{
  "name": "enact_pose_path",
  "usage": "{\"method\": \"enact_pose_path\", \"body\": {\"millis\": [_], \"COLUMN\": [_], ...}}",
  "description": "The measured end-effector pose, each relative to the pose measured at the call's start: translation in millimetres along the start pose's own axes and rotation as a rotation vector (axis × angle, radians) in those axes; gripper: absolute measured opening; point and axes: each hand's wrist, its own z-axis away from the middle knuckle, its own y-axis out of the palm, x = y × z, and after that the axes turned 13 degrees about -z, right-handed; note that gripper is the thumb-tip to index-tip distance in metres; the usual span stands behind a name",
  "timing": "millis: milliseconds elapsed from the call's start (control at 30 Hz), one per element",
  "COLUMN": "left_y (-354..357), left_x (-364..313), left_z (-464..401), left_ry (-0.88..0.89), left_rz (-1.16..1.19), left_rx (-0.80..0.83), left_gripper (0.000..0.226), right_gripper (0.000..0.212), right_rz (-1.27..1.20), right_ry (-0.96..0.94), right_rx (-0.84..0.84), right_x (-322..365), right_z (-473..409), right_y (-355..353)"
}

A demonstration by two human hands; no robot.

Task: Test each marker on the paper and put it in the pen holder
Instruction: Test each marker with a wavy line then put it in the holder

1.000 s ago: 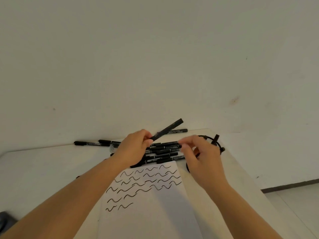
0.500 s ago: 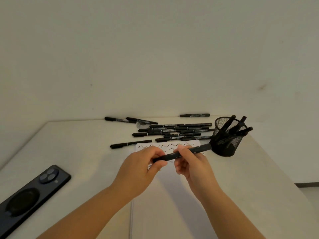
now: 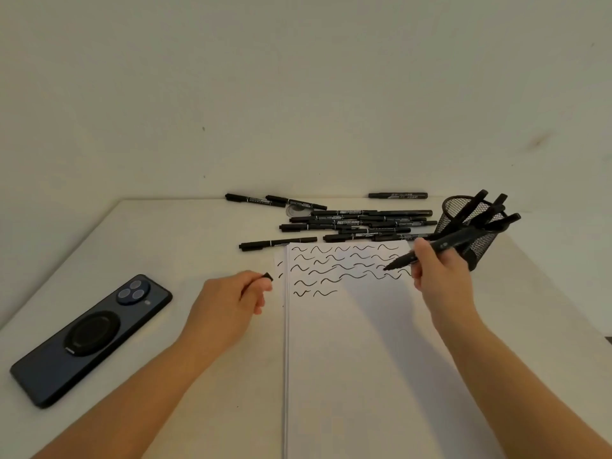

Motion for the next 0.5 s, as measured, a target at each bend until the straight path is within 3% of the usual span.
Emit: {"method": "enact_pose_path", "body": {"millis": [200, 500], "left_y": [22, 40], "left_x": [-19, -24], "left_z": [-9, -10], "left_ry": [0.040, 0.114], "left_rz": [0.115, 0.078], "left_rx": [0.077, 0.140], "left_gripper": [0.018, 0.012], "right_gripper": [0.011, 0.013], "right_rz": [0.072, 0.167], "right_ry": [0.023, -0.054], "right_rx": [0.243, 0.286], "right_x": [-23, -40], "right_z": [7, 11], "right_y": [26, 27]}}
